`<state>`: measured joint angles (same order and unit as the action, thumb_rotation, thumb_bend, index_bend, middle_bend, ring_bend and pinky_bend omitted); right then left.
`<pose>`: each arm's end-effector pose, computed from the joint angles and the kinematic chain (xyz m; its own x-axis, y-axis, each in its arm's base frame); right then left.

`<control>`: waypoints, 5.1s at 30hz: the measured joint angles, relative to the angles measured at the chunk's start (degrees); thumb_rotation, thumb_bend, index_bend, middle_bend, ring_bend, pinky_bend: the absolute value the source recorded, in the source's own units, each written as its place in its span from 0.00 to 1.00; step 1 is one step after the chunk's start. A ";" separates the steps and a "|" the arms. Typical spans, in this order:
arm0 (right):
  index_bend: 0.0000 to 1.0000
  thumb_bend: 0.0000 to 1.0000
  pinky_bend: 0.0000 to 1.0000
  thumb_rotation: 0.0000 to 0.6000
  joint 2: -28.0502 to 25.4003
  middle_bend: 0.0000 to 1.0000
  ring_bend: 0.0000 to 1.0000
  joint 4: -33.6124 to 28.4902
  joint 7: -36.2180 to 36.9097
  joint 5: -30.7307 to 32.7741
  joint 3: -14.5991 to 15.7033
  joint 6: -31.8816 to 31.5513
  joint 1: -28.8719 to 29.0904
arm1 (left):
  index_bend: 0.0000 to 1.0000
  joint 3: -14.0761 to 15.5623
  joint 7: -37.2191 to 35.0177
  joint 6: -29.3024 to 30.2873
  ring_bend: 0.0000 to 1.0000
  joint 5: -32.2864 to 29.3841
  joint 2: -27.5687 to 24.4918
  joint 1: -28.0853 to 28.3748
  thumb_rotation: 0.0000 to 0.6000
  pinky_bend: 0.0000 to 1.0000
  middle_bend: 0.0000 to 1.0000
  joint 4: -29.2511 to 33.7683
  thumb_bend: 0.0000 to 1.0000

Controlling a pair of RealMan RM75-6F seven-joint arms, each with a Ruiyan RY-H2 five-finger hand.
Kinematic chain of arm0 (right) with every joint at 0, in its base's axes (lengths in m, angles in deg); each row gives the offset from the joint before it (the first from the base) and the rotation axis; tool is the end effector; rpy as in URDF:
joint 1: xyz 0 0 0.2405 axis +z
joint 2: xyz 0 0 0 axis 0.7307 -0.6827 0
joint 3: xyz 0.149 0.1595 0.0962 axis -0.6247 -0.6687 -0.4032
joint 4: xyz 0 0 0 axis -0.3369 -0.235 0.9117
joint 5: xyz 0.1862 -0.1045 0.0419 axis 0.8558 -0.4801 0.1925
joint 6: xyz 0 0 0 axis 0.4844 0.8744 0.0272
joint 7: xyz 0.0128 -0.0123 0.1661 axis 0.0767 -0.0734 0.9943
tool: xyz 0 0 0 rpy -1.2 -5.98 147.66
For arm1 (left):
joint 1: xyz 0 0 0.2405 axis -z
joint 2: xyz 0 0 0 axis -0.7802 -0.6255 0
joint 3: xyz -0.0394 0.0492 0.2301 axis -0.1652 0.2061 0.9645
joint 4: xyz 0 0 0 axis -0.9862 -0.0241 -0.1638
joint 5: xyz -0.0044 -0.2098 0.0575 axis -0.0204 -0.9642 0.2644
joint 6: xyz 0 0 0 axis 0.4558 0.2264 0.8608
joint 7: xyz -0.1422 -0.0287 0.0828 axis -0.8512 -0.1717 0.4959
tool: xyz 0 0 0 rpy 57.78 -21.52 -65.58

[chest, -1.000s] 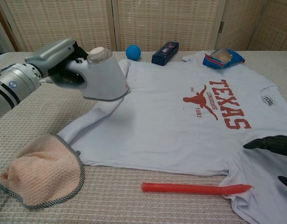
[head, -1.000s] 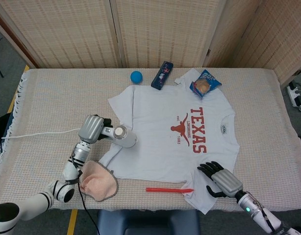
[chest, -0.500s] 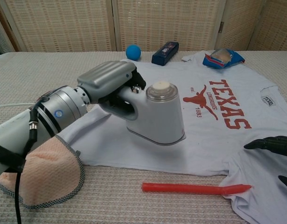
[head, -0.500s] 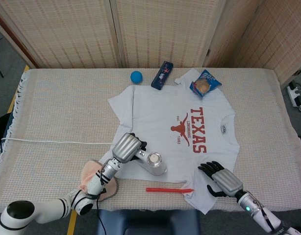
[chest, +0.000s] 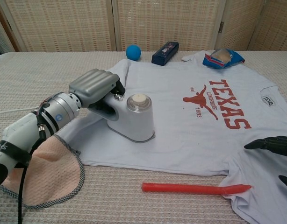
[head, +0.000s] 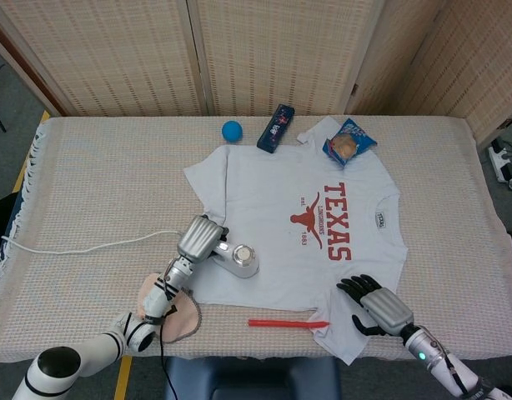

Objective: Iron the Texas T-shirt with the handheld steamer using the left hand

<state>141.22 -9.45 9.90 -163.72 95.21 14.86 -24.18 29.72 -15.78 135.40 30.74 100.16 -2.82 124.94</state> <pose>-0.2838 -0.2121 -0.0034 0.4671 -0.5322 0.7061 -0.8767 -0.3829 0.2912 -0.1149 0.3900 -0.0952 0.4995 -0.0310 0.8658 0.7339 -0.5159 -0.4418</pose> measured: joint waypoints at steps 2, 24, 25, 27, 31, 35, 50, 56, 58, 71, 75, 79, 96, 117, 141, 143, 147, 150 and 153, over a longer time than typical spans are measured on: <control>0.00 0.61 0.00 0.67 -0.09 0.03 0.00 -0.18 -0.13 0.00 -0.01 -0.11 -0.05 | 0.89 -0.31 -1.45 -0.59 0.81 -0.73 0.20 -0.28 1.00 0.68 0.96 -2.06 0.34; 0.00 0.61 0.00 0.67 -0.99 0.03 0.00 -1.38 -0.68 -0.29 0.06 -1.41 -0.76 | 0.89 -6.09 -10.06 -8.82 0.80 -10.20 -2.81 -4.04 1.00 0.68 0.95 -20.72 0.34; 0.00 0.61 0.00 0.66 -1.01 0.03 0.00 -1.41 -0.67 -0.35 0.05 -1.46 -0.77 | 0.89 -6.46 -10.62 -8.87 0.80 -10.55 -3.12 -4.13 1.00 0.68 0.95 -20.85 0.34; 0.00 0.61 0.00 0.67 -1.02 0.03 0.00 -1.41 -0.61 -0.47 0.06 -1.54 -0.77 | 0.89 -7.09 -12.03 -8.40 0.80 -11.04 -3.86 -4.30 1.00 0.68 0.95 -20.76 0.34; 0.00 0.61 0.00 0.67 -0.94 0.03 0.00 -1.30 -0.45 -0.76 0.13 -1.55 -0.72 | 0.89 -7.83 -14.57 -5.32 0.80 -11.19 -5.33 -4.46 1.00 0.68 0.95 -18.34 0.34; 0.00 0.61 0.00 0.67 -0.73 0.03 0.00 -1.08 -0.28 -0.91 0.22 -1.35 -0.64 | 0.89 -8.05 -15.60 -1.82 0.80 -10.57 -6.91 -4.44 1.00 0.68 0.95 -13.11 0.34; 0.00 0.61 0.00 0.67 -0.34 0.03 0.00 -0.92 -0.49 -0.48 0.06 -0.85 -0.61 | 0.89 -6.28 -2.22 0.39 0.80 -7.76 -3.64 -0.18 1.00 0.68 0.95 0.05 0.34; 0.00 0.62 0.00 0.67 0.48 0.03 0.00 -0.51 -1.43 -0.16 0.00 0.71 -0.06 | 0.89 -5.99 -1.34 -0.85 0.80 -7.72 -0.11 1.29 1.00 0.68 0.94 -5.06 0.34; 0.00 0.62 0.00 0.68 0.69 0.03 0.00 -0.38 -1.65 0.10 0.00 1.00 0.00 | 0.89 -5.83 -1.37 -1.28 0.80 -7.72 0.65 1.47 1.00 0.68 0.94 -7.00 0.34; 0.00 0.62 0.00 0.67 0.92 0.03 0.00 -0.24 -2.03 0.47 0.34 0.91 -0.47 | 0.89 -4.84 -4.92 -4.90 0.79 -8.47 1.83 -0.72 1.00 0.68 0.94 -19.69 0.34; 0.00 0.62 0.00 0.67 0.87 0.03 0.00 -0.53 -2.25 0.59 0.27 0.43 -0.76 | 0.89 -4.73 -6.44 -6.86 0.79 -9.12 0.76 -2.68 1.00 0.68 0.94 -22.88 0.34; 0.00 0.62 0.00 0.67 0.85 0.03 0.00 -0.92 -2.67 0.38 0.38 0.02 -1.02 | 0.89 -5.35 -8.61 -8.60 0.79 -10.44 -0.51 -4.66 1.00 0.68 0.94 -25.02 0.34; 0.00 0.62 0.00 0.67 0.89 0.03 0.00 -1.39 -2.54 -0.51 0.35 -0.06 -0.55 | 0.88 -1.43 -18.54 8.45 0.79 -4.46 -8.22 -11.13 1.00 0.68 0.94 -10.40 0.34; 0.00 0.62 0.00 0.67 0.74 0.03 0.00 -1.22 -2.10 -0.42 0.36 -0.10 -0.55 | 0.88 7.91 -4.59 13.03 0.78 5.74 -8.39 -14.16 1.00 0.69 0.94 -2.63 0.34; 0.00 0.62 0.00 0.67 0.12 0.03 0.00 -2.42 -2.63 -1.01 0.21 -1.05 -0.39 | 0.88 -2.89 -20.32 8.00 0.78 -5.90 -10.66 -16.39 1.00 0.68 0.93 -11.20 0.34; 0.00 0.62 0.00 0.67 -0.06 0.03 0.00 -2.48 -2.56 -0.98 0.23 -1.31 -0.55 | 0.88 -4.10 -20.35 5.91 0.78 -7.34 -10.98 -15.74 1.00 0.68 0.93 -11.28 0.34; 0.00 0.62 0.00 0.66 -0.32 0.03 0.00 -2.60 -2.51 -0.94 0.23 -1.73 -0.77 | 0.88 -6.19 -18.81 0.16 0.78 -10.32 -10.76 -14.07 1.00 0.68 0.93 -13.67 0.34; 0.00 0.62 0.00 0.67 -0.49 0.03 0.00 -2.72 -2.53 -0.81 0.20 -1.92 -0.94 | 0.87 -7.12 -17.13 -2.78 0.78 -11.86 -9.71 -13.03 1.00 0.69 0.92 -16.97 0.34; 0.00 0.62 0.00 0.67 -0.67 0.03 0.00 -2.89 -2.73 -0.69 0.13 -1.98 -1.00 | 0.85 -8.03 -15.77 -5.51 0.76 -13.32 -8.25 -12.16 1.00 0.69 0.90 -20.26 0.33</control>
<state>140.55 -12.34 7.16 -164.41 95.34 12.88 -25.18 21.69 -31.55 129.89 17.43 91.91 -14.98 104.68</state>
